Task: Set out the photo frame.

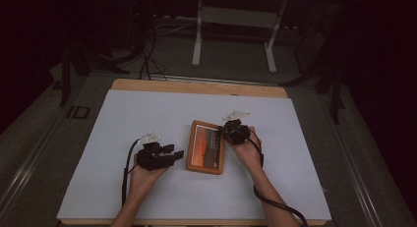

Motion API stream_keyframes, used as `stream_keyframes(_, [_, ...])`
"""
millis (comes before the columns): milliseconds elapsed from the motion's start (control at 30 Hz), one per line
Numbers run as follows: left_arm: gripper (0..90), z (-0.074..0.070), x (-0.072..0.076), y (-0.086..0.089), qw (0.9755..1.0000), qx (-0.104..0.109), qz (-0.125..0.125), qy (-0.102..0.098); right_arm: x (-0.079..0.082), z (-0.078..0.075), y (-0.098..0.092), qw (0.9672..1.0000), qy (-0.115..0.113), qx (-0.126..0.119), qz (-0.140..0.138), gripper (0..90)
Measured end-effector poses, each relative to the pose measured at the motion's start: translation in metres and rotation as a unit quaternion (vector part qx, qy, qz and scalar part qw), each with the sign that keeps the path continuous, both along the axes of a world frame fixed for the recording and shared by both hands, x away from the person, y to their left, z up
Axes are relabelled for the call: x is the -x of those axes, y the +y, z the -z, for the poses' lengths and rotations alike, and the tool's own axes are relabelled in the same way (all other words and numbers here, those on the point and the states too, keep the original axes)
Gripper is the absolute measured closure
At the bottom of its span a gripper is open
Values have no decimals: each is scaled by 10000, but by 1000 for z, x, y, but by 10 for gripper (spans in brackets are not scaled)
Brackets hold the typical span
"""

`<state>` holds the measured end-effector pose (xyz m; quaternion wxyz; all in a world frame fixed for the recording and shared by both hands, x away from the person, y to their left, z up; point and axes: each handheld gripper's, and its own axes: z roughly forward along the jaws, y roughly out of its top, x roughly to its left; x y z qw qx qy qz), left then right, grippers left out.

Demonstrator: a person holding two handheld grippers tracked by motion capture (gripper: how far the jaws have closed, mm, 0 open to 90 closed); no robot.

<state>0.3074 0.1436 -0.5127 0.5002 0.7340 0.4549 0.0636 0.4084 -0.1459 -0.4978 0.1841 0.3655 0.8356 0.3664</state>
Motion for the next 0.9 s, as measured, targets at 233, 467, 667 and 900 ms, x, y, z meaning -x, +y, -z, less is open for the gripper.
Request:
stream_keyframes(233, [435,-5,2,-3,9999,126,76,-37,-2,6,-6,9999,91,-30,84,900])
stream_keyframes(467, [376,-10,5,-16,9994,161,278,-92,-5,16,-12,9994,259,-115,198,900])
stream_keyframes(667, [315,-9,8,-33,9988,177,466,-17,-6,16,-13,9993,296,-115,180,900])
stream_keyframes(900, [276,-2,5,-58,9984,36,558,117,-6,16,-13,9993,296,-123,187,900])
